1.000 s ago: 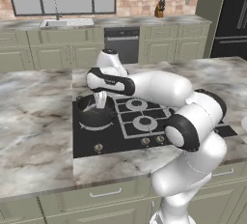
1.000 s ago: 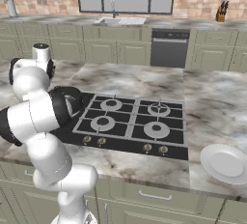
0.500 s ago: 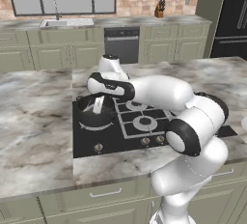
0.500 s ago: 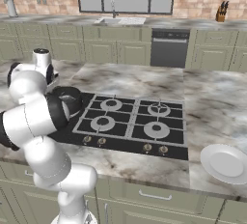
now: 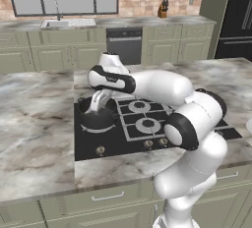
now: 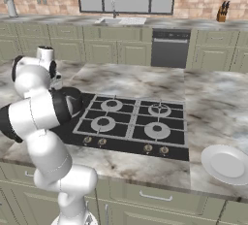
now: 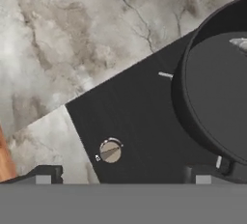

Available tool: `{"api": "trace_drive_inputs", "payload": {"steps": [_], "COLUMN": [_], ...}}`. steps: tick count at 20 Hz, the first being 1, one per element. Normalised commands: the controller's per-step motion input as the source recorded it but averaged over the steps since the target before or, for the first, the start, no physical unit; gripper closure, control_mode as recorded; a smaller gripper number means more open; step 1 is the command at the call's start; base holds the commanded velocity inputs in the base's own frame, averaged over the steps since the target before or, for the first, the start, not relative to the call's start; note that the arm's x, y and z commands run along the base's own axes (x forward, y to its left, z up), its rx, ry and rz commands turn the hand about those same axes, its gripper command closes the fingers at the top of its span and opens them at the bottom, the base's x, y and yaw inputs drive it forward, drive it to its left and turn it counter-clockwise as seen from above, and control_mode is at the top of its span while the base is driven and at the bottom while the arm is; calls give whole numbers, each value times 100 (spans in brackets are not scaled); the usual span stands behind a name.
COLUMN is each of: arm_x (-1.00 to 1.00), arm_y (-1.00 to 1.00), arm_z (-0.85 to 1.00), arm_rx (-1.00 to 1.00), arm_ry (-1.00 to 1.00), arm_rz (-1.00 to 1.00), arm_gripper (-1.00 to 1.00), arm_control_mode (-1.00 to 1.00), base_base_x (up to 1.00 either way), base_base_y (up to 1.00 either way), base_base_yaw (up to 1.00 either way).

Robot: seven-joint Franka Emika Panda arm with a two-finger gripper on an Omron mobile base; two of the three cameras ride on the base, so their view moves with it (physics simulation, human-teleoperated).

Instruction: Retrieve the frozen meat and place it in the pot on a burner. Then turn the burner on.

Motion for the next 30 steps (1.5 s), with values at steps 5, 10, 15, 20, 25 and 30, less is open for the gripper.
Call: {"api": "trace_drive_inputs", "payload": {"steps": [5,10,15,20,25,30], "arm_x": [-1,-13,-18,-29,-29,-10], "arm_y": [0,3,0,0,0,-8], "arm_z": [0,-1,0,0,-1,-6], "arm_rx": [-1,-11,-4,0,-2,-11], "arm_ry": [8,0,9,11,7,1], "arm_rz": [-7,-17,-29,-33,-32,-23], "arm_gripper": [-100,-100,-100,-100,-100,-100], "arm_control_mode": [-100,-100,-100,-100,-100,-100], "base_base_x": [0,0,0,0,0,0], "base_base_y": [0,0,0,0,0,0], "base_base_yaw": [0,0,0,0,0,0]}}
